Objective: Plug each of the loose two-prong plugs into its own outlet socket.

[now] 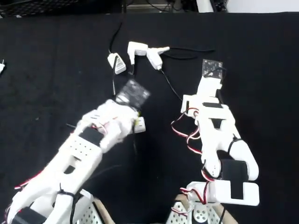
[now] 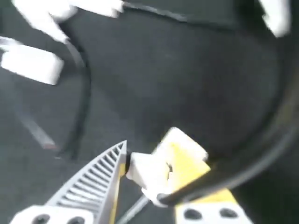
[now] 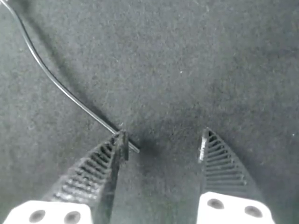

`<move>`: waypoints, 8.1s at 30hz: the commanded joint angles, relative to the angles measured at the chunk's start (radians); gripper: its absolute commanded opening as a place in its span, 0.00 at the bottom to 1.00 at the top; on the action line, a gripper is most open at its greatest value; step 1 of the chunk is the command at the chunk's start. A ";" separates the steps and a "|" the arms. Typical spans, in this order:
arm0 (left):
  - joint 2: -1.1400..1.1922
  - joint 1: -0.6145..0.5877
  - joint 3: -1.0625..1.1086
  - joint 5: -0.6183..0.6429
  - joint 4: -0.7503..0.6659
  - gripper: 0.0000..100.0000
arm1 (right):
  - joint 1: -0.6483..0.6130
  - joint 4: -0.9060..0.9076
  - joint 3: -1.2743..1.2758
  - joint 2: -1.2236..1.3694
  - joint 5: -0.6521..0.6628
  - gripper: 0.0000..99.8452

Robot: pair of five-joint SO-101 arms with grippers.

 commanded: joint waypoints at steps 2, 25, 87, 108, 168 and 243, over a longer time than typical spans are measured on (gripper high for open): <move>-0.107 -0.177 -0.076 0.038 -0.015 0.03 | -0.008 0.005 -0.048 -0.018 -0.003 0.24; -1.091 -0.839 0.294 0.066 0.552 0.03 | -0.494 0.373 -0.524 0.236 -0.071 0.24; -1.165 -0.369 0.348 -0.069 0.730 0.03 | -0.293 0.517 -0.443 0.294 -0.089 0.24; -0.347 0.102 -0.216 -0.551 0.815 0.03 | -0.267 0.520 -0.441 0.292 -0.083 0.24; 0.738 0.128 -1.072 -0.486 0.973 0.03 | 0.295 0.368 -0.183 -0.061 -0.308 0.24; 0.634 0.259 -0.782 -0.089 0.758 0.03 | 0.368 0.270 -0.010 -0.108 -0.187 0.24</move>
